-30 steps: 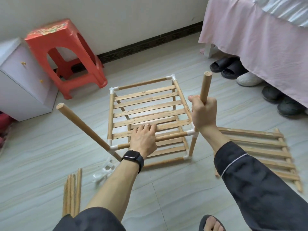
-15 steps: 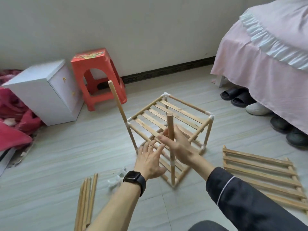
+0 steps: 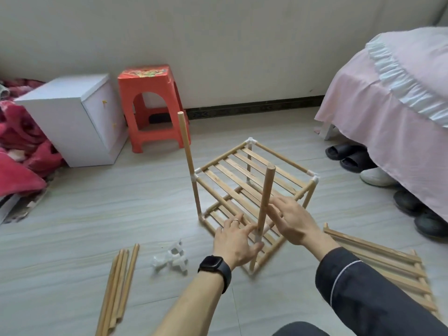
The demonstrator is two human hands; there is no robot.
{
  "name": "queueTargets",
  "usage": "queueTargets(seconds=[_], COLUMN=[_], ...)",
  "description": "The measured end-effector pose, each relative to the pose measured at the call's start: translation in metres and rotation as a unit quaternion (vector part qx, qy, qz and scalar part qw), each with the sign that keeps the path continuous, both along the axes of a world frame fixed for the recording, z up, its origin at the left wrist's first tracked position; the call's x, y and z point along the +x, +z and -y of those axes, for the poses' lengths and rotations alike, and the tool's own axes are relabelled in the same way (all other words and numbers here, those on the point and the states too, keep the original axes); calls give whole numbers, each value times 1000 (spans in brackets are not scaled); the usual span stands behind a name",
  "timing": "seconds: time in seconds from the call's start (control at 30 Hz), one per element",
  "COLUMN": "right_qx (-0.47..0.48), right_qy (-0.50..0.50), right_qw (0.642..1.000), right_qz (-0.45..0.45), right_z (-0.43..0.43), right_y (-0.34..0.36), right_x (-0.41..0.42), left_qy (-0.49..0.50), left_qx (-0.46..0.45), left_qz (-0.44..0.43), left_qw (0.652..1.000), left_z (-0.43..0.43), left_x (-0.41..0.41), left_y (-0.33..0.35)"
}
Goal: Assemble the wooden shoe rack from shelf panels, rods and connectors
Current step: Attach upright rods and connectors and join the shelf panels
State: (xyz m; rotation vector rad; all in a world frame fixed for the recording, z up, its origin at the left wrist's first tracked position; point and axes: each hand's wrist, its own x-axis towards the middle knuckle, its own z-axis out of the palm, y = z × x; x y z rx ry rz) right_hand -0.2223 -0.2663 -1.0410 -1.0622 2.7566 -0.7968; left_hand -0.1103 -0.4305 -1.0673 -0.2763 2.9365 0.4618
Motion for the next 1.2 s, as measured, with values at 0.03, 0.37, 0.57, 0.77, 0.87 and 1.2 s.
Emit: queueTargets(seconds=[0.03,0.37,0.57,0.77,0.87,1.2], right_qx=[12,247,210,225,211,226], right_qy=[-8,-49,13,-15,-45,-49], right_qw=[1000,966,977,974,976,972], right_qz=[-9,-56,-17,18,17,39], right_z=[-4,-4,24,17,16,23], right_y=[-3,-36,-35,-53,-64,-60], right_x=[-4,-13,16,11,14,10], left_qy=[0,-14,93,249,280,301], left_qx=[-11,-5,49,253,294,350], left_qz=[-7,-1,45,-51,-84,-103], left_qw=[1000,1000,993,934,910,881], left_z=[0,42,110,133,127,118], left_x=[0,3,16,27,27,22], left_y=[-1,-1,10,-5,-12,-21])
